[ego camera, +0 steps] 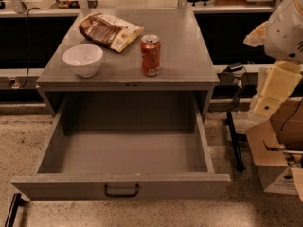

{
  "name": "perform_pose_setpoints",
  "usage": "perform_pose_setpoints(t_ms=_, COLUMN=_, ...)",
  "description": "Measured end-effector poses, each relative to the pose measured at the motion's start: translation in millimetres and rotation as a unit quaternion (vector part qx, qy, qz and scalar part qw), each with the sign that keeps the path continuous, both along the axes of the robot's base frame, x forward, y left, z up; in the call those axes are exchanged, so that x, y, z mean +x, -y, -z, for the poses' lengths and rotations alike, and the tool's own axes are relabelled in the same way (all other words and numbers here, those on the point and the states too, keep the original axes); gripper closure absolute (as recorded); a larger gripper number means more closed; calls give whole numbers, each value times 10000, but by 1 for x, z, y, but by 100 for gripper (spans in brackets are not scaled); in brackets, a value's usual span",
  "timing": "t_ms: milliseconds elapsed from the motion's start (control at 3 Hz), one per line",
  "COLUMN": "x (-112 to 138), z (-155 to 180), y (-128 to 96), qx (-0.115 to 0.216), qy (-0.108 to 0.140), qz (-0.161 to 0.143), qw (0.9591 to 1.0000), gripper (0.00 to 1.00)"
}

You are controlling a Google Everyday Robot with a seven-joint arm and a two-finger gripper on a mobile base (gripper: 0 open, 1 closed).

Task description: Place coke can into top drawer

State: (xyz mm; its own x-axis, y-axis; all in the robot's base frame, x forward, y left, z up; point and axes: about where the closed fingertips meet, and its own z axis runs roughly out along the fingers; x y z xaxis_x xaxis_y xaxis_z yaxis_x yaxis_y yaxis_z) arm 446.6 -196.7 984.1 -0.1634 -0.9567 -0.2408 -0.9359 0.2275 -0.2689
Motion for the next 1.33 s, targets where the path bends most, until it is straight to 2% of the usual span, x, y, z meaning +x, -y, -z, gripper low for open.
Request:
perform_pose_setpoints(t_ms=333, x=41, z=-18, y=-57, qx=583, qy=384, qz=-700, qw=9951, gripper=0)
perform_pose_setpoints(t_ms=667, x=81, z=-37, y=-114, qx=1173, qy=742, qz=-1105, qw=9841, gripper=0)
perform_pose_setpoints(t_ms=1000, x=129, z=-42, y=-163, qx=1642, qy=1079, qz=-1098, qw=9744, gripper=0)
perform_pose_setpoints(t_ms=1333, x=129, z=-42, y=-163, qx=1644, qy=1077, qz=-1099, qw=9743, gripper=0)
